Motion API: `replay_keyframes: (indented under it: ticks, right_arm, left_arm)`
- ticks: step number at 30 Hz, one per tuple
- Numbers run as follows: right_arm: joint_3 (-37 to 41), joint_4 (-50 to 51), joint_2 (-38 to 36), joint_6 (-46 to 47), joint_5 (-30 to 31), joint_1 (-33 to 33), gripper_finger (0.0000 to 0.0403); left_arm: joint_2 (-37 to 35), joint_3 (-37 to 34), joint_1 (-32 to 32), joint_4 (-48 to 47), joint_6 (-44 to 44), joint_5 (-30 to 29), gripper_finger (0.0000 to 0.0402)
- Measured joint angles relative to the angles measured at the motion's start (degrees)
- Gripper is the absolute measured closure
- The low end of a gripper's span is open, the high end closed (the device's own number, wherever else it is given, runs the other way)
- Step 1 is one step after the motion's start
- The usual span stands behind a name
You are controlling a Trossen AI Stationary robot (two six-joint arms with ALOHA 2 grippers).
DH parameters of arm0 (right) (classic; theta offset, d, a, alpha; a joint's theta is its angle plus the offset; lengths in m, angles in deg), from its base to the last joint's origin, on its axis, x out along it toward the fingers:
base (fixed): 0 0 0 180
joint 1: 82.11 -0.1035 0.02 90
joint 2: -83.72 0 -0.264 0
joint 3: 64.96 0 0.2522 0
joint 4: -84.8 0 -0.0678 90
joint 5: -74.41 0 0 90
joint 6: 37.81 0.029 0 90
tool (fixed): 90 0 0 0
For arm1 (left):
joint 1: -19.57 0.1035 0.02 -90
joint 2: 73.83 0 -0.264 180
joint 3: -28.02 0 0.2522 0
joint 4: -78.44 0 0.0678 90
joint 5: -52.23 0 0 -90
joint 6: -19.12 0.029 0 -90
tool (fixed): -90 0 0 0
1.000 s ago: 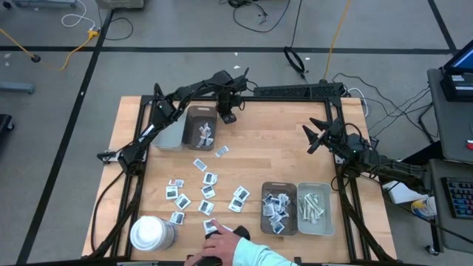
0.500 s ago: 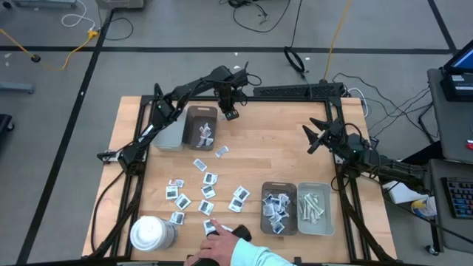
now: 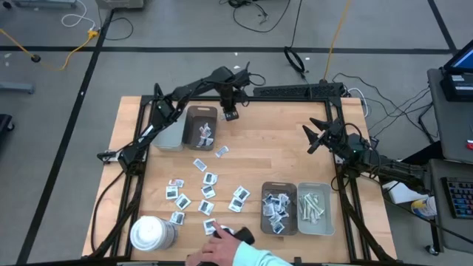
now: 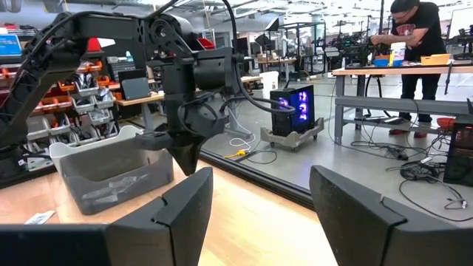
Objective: Pick & Place First Aid Supplies
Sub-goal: Put the white ointment pack into the top black bin
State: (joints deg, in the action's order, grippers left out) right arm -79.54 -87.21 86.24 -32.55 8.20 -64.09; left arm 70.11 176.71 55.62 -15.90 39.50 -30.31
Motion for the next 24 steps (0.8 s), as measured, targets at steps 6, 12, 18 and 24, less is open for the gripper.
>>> replay_keyframes:
  ticks: [6, 12, 18, 24]
  right_arm:
    - [-0.02, -0.01, 0.00, -0.01, 0.00, 0.00, 0.0179]
    - [0.00, -0.01, 0.00, 0.00, 0.00, 0.00, 0.0179]
    - [0.00, -0.01, 0.00, 0.00, 0.02, 0.00, 0.0179]
    - [-0.02, 0.00, 0.00, -0.01, 0.02, 0.01, 0.0181]
  left_arm:
    - [-0.02, 0.00, -0.26, 2.93, 4.66, -2.61, 0.0270]
    - [0.00, -1.27, -0.48, 4.64, 6.42, -2.26, 0.0220]
    - [0.12, -5.41, -1.40, 7.29, 6.11, -6.18, 0.0234]
    - [0.22, -7.01, -1.68, 9.15, 5.92, -8.65, 0.0258]
